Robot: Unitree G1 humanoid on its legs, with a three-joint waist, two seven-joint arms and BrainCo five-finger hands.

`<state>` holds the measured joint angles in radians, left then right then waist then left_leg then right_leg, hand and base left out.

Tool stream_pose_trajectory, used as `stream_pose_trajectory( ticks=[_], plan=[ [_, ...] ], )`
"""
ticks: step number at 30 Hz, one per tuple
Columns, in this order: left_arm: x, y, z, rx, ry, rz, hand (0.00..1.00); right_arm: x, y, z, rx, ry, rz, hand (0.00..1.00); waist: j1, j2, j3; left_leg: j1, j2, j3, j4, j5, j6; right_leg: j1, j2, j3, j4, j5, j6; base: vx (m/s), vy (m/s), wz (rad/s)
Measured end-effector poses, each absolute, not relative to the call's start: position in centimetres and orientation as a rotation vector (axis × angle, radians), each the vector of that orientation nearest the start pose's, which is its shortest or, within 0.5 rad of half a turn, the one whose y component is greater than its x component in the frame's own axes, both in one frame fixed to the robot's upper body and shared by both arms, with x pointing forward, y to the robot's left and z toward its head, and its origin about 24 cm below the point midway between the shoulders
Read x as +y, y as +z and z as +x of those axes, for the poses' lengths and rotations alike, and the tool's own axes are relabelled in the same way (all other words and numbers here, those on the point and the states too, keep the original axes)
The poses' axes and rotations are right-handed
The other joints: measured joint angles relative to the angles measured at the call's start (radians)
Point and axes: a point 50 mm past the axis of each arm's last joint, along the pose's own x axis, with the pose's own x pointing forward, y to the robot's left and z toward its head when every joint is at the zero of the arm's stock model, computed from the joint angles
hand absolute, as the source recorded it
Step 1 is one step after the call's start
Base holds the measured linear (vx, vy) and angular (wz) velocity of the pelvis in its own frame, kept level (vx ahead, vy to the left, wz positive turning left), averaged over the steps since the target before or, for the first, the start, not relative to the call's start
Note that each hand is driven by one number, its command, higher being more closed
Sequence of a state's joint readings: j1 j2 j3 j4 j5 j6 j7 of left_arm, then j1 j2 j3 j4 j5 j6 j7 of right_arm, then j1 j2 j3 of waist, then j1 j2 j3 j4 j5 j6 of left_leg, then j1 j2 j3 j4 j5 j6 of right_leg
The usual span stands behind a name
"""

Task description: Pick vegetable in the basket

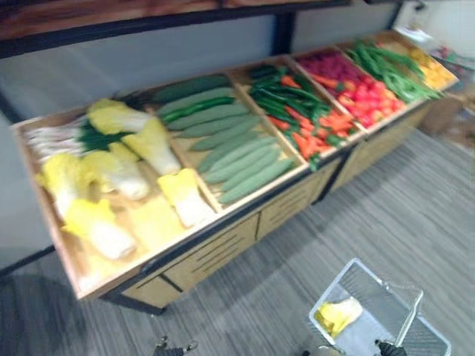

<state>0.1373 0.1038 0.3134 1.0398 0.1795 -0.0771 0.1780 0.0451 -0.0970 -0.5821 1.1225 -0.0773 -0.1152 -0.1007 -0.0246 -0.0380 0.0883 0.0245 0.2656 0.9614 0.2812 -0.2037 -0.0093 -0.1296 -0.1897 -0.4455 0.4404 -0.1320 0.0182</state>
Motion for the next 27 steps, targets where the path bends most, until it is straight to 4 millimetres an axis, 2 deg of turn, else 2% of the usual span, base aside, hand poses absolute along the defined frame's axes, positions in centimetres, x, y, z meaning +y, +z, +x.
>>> stream_pose_trajectory(
  ticks=[1, 2, 3, 4, 5, 7, 8, 9, 10, 11, 12, 13, 14, 15, 16, 17, 18, 19, 20, 21, 24, 27],
  plan=[
    [23.6, -15.6, 7.0, 1.093, 0.423, 0.189, 0.00, -25.3, -15.5, 7.7, 1.042, -0.637, 0.091, 1.00, 0.000, 0.023, -0.011, -0.007, 0.027, 0.023, 0.008, 0.008, -0.012, 0.014, 0.033, 0.032, -0.098, -0.009, 0.012, -0.09, -0.261, -1.27],
    [23.4, -15.7, 7.1, 1.094, 0.419, 0.183, 0.00, -25.1, -15.6, 7.7, 1.051, -0.629, 0.096, 1.00, 0.001, 0.016, -0.010, -0.011, 0.034, 0.045, 0.022, 0.007, -0.012, 0.011, 0.032, 0.045, -0.113, -0.036, 0.024, -0.09, -0.291, -1.19],
    [23.5, -15.6, 7.5, 1.085, 0.419, 0.186, 0.00, -24.6, -15.7, 8.1, 1.050, -0.613, 0.102, 1.00, 0.000, -0.013, 0.011, -0.012, 0.044, 0.092, 0.081, 0.001, -0.015, -0.010, 0.021, 0.057, -0.119, -0.100, 0.030, -0.08, -0.279, -1.12],
    [23.4, -15.7, 7.6, 1.093, 0.421, 0.175, 0.00, -24.7, -15.6, 8.2, 1.054, -0.609, 0.090, 1.00, -0.004, 0.011, 0.019, -0.011, 0.095, 0.106, 0.128, -0.003, -0.020, -0.005, 0.076, 0.098, -0.159, -0.065, 0.020, -0.07, -0.255, -1.07],
    [23.3, -15.7, 7.5, 1.095, 0.421, 0.174, 0.00, -24.7, -15.7, 7.9, 1.065, -0.610, 0.086, 1.00, -0.003, 0.020, 0.015, -0.010, 0.118, 0.110, 0.144, -0.002, -0.019, 0.002, 0.102, 0.113, -0.188, -0.048, 0.011, -0.04, -0.241, -1.09],
    [23.1, -15.8, 7.5, 1.097, 0.423, 0.170, 0.00, -24.8, -15.9, 6.9, 1.092, -0.622, 0.078, 1.00, -0.012, 0.030, 0.018, 0.027, 0.208, 0.116, 0.236, 0.016, -0.024, 0.042, 0.173, 0.174, -0.249, -0.016, -0.021, 0.00, -0.227, -1.03],
    [23.1, -15.7, 7.5, 1.096, 0.427, 0.171, 0.00, -24.8, -15.9, 6.7, 1.099, -0.627, 0.075, 1.00, -0.014, 0.030, 0.020, 0.037, 0.228, 0.108, 0.269, 0.029, -0.032, 0.050, 0.185, 0.194, -0.252, -0.012, -0.027, 0.01, -0.190, -1.01],
    [23.2, -15.7, 7.4, 1.097, 0.436, 0.171, 0.00, -24.9, -16.0, 6.4, 1.105, -0.627, 0.068, 1.00, -0.020, 0.028, 0.021, 0.033, 0.253, 0.025, 0.336, 0.072, -0.027, 0.065, 0.201, 0.244, -0.252, -0.007, -0.035, 0.03, -0.169, -0.92],
    [23.3, -15.7, 7.3, 1.098, 0.445, 0.168, 0.00, -24.8, -16.0, 6.4, 1.107, -0.621, 0.063, 1.00, -0.020, 0.023, 0.024, 0.020, 0.255, -0.048, 0.371, 0.100, -0.021, 0.073, 0.204, 0.279, -0.251, -0.004, -0.040, 0.03, -0.114, -1.37],
    [23.4, -15.7, 7.1, 1.095, 0.461, 0.161, 0.00, -24.7, -15.9, 6.7, 1.104, -0.593, 0.041, 1.00, -0.011, 0.010, 0.032, -0.033, 0.211, -0.244, 0.420, 0.096, -0.032, 0.077, 0.202, 0.356, -0.248, -0.001, -0.044, 0.04, -0.046, -1.70],
    [23.1, -15.8, 7.2, 1.094, 0.455, 0.156, 0.00, -25.1, -15.8, 7.0, 1.096, -0.582, 0.020, 1.00, 0.002, 0.008, 0.034, -0.064, 0.094, -0.465, 0.400, 0.029, -0.051, 0.076, 0.192, 0.442, -0.249, 0.002, -0.039, 0.02, 0.036, -1.86],
    [22.8, -15.8, 7.0, 1.096, 0.453, 0.151, 0.00, -25.2, -15.8, 7.1, 1.095, -0.576, 0.013, 1.00, 0.006, 0.009, 0.034, -0.070, 0.037, -0.552, 0.379, 0.003, -0.057, 0.077, 0.191, 0.484, -0.253, 0.005, -0.035, 0.02, 0.110, -1.99],
    [22.5, -16.0, 6.6, 1.106, 0.448, 0.157, 0.00, -25.5, -15.6, 7.4, 1.081, -0.563, -0.009, 1.00, 0.013, 0.013, 0.034, -0.076, -0.046, -0.680, 0.320, -0.034, -0.067, 0.080, 0.193, 0.556, -0.270, 0.014, -0.025, 0.00, 0.143, -1.97],
    [22.4, -16.0, 6.3, 1.110, 0.443, 0.168, 0.00, -25.5, -15.5, 7.6, 1.072, -0.548, -0.024, 1.00, 0.017, 0.020, 0.033, -0.076, -0.098, -0.764, 0.241, -0.043, -0.072, 0.079, 0.198, 0.599, -0.289, 0.017, -0.021, -0.01, 0.161, -2.02],
    [22.2, -16.0, 6.3, 1.109, 0.435, 0.171, 0.00, -25.6, -15.4, 7.6, 1.066, -0.540, -0.036, 1.00, 0.022, 0.029, 0.033, -0.078, -0.114, -0.810, 0.175, -0.043, -0.072, 0.079, 0.206, 0.618, -0.301, 0.019, -0.019, -0.03, 0.198, -1.79],
    [21.8, -16.1, 6.4, 1.105, 0.420, 0.169, 0.00, -26.1, -15.4, 7.1, 1.068, -0.550, -0.048, 1.00, 0.028, 0.052, 0.033, -0.078, -0.120, -0.866, 0.073, -0.030, -0.066, 0.075, 0.218, 0.618, -0.307, 0.032, -0.007, -0.05, 0.231, -1.22],
    [21.4, -16.1, 6.4, 1.104, 0.412, 0.163, 0.00, -26.4, -15.3, 6.9, 1.067, -0.558, -0.056, 1.00, 0.028, 0.073, 0.031, -0.082, -0.117, -0.894, 0.017, -0.010, -0.064, 0.070, 0.234, 0.619, -0.307, 0.034, -0.002, -0.05, 0.245, -0.98],
    [21.2, -16.1, 6.8, 1.095, 0.403, 0.161, 0.00, -26.5, -15.3, 6.2, 1.078, -0.571, -0.054, 1.00, 0.023, 0.090, 0.019, -0.088, -0.110, -0.912, -0.016, -0.049, -0.084, 0.054, 0.248, 0.629, -0.302, 0.040, 0.007, -0.01, 0.202, -0.42],
    [21.3, -16.0, 7.1, 1.085, 0.404, 0.163, 0.00, -26.3, -15.4, 5.7, 1.088, -0.575, -0.048, 1.00, 0.021, 0.096, 0.014, -0.097, -0.123, -0.910, -0.023, -0.047, -0.081, 0.047, 0.236, 0.632, -0.302, 0.047, 0.018, 0.09, 0.231, -0.16],
    [21.4, -15.8, 8.2, 1.051, 0.402, 0.169, 0.00, -26.1, -15.6, 4.9, 1.100, -0.605, -0.021, 1.00, 0.022, 0.066, 0.014, -0.104, -0.152, -0.901, -0.046, -0.040, -0.073, 0.026, 0.205, 0.633, -0.295, 0.054, 0.031, 0.11, 0.211, 0.02],
    [21.4, -15.8, 8.2, 1.051, 0.403, 0.168, 0.00, -26.1, -15.4, 5.3, 1.072, -0.612, -0.018, 1.00, 0.030, 0.059, 0.012, -0.072, -0.183, -0.846, -0.086, -0.028, -0.056, 0.014, 0.175, 0.659, -0.289, 0.052, 0.042, 0.13, 0.203, -0.32],
    [21.3, -15.8, 8.0, 1.056, 0.398, 0.170, 0.00, -25.2, -15.1, 6.6, 1.014, -0.579, -0.014, 1.00, 0.033, 0.054, 0.008, -0.038, -0.195, -0.798, -0.109, -0.036, -0.047, 0.011, 0.159, 0.674, -0.284, 0.046, 0.063, 0.12, 0.108, -0.41]
  ],
)
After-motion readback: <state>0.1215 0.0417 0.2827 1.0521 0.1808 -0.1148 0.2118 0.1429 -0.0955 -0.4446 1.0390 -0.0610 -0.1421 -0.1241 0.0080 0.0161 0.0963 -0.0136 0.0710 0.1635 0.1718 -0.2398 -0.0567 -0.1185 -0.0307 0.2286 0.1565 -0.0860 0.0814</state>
